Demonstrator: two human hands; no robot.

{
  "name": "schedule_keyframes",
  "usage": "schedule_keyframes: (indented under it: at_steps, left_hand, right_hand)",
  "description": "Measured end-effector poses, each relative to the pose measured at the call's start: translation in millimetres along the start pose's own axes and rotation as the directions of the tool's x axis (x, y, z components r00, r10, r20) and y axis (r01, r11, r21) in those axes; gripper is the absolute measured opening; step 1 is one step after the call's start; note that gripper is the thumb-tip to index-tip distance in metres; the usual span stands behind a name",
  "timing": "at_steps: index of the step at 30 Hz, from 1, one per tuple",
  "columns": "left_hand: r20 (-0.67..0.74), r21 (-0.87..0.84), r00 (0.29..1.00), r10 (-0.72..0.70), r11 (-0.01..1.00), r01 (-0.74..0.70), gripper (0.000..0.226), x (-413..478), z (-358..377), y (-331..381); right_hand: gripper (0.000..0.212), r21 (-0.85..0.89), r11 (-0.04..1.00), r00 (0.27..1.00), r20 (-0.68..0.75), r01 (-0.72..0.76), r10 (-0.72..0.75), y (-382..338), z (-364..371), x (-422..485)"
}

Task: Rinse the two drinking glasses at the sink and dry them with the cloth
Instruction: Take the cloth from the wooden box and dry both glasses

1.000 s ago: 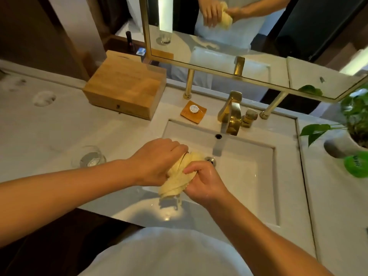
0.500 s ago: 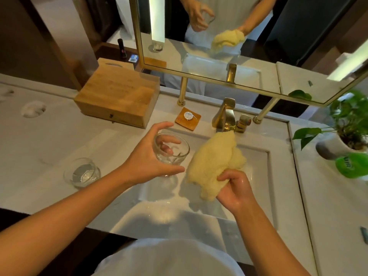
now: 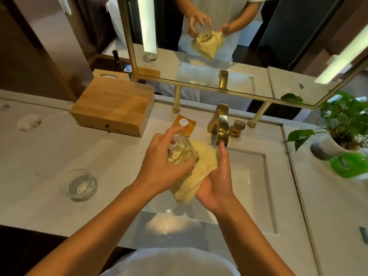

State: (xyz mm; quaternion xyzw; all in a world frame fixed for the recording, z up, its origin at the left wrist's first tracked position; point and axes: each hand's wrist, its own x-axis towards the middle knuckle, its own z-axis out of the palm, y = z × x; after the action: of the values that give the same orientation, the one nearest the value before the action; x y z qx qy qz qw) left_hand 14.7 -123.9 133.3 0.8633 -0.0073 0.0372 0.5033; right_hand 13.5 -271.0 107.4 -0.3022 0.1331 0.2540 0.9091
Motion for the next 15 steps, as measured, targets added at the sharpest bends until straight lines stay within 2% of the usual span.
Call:
schedule_keyframes:
  at_steps: [2,3,5,7,9,11,13,15]
  left_hand:
    - [0.022,-0.189,0.983,-0.181,0.965,0.182,0.059,1.4,-3.5,6.5]
    - [0.063,-0.321,0.959,-0.276,0.904,0.282,0.048,3.0,-6.3,8.8]
    - [0.151,-0.514,0.882,-0.447,0.727,0.456,0.025,5.3,-11.8,12.3]
    - [0.216,-0.601,0.8,-0.56,0.569,0.561,0.024,4.2,-16.0,14.3]
    - [0.282,-0.653,0.753,-0.595,0.455,0.605,0.028,4.5,-18.9,13.3]
    - [0.358,-0.648,0.728,-0.584,0.406,0.644,0.03,4.7,-21.5,14.0]
    - [0.43,-0.607,0.712,-0.555,0.406,0.683,0.032,5.2,-22.5,17.0]
    - [0.451,-0.563,0.722,-0.525,0.46,0.686,0.033,6.2,-21.6,21.0]
  right_hand:
    - [0.074,-0.149,0.984,0.995,0.012,0.097,-0.096,-0.5,7.5,-2.5]
    - [0.077,-0.196,0.971,0.991,0.035,0.134,-0.129,-1.7,11.2,-5.5]
    - [0.093,-0.228,0.956,0.981,0.104,0.185,-0.165,-7.7,18.6,-15.5]
    - [0.095,-0.241,0.952,0.974,0.17,0.188,-0.149,-15.8,19.9,-21.8]
    - [0.077,-0.242,0.954,0.974,0.181,0.175,-0.133,-24.6,20.2,-26.1]
    - [0.052,-0.225,0.96,0.977,0.172,0.167,-0.129,-29.9,20.2,-27.5]
    - [0.039,-0.335,0.925,0.98,0.136,0.182,-0.143,-33.2,19.7,-26.0]
    - [0.042,-0.551,0.797,0.969,0.147,0.247,-0.199,-33.8,21.2,-25.6]
